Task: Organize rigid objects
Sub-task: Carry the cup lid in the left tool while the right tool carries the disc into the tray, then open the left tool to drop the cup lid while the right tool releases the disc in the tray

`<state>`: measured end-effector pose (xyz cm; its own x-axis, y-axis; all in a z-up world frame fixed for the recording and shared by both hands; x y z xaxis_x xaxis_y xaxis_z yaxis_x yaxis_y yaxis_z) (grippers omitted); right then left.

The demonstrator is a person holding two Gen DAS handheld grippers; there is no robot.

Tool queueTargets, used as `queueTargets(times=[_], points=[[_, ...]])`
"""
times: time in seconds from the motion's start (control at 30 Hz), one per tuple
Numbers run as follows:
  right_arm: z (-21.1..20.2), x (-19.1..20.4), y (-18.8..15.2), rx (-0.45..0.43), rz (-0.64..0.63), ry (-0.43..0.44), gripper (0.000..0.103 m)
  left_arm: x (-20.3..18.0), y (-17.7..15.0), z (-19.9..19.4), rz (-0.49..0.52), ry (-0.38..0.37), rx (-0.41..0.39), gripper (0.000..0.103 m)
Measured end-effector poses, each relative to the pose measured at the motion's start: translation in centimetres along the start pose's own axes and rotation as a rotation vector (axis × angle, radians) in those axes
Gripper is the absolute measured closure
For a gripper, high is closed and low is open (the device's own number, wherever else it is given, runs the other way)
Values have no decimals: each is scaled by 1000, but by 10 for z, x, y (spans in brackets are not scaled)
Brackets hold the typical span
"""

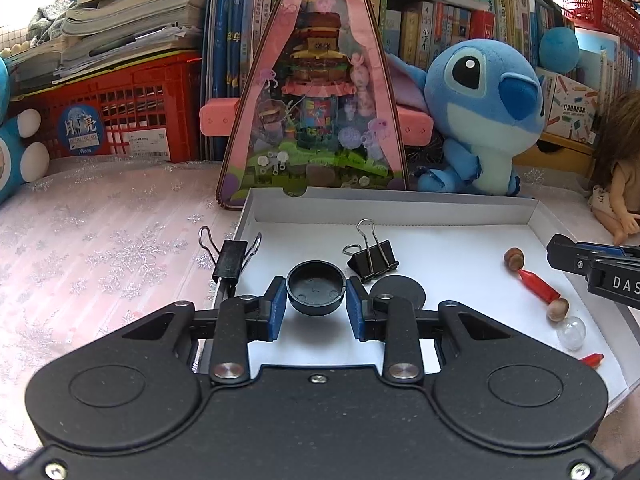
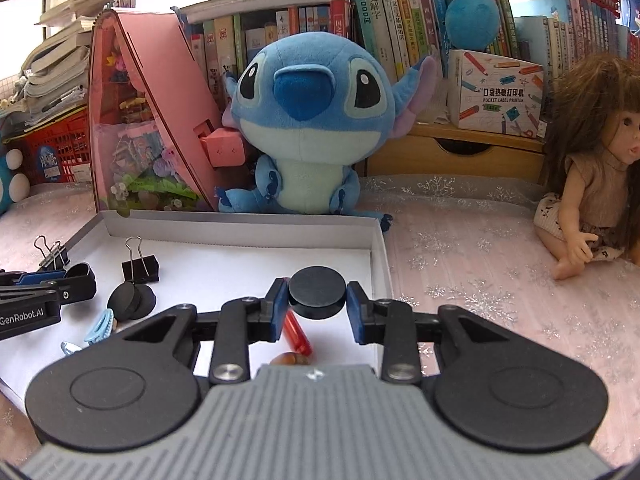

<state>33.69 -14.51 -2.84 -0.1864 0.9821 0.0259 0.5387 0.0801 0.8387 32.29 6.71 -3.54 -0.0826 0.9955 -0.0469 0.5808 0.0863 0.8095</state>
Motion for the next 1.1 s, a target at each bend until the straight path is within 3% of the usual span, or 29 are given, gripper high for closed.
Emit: queueTargets(times=[0.93,1.1], points=[[15,-4,-11,52,51,7,65,-2,-4,9,32,18,11,73],[15,-5,-12,52,51,7,61,-3,-4,9,33,18,11,73]])
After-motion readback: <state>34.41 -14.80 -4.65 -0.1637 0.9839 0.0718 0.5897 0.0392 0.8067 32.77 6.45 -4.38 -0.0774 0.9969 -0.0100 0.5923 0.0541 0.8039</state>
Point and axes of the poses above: each gripper's, at about its wrist camera, not at the fingertips, and z roughly the way its jaws point, x to its left, y to its top, the point moved 6 cm from there along z, roughly the way its jaws point, and after that the axes turned 1 degree about -x, right-handed, at the moved point
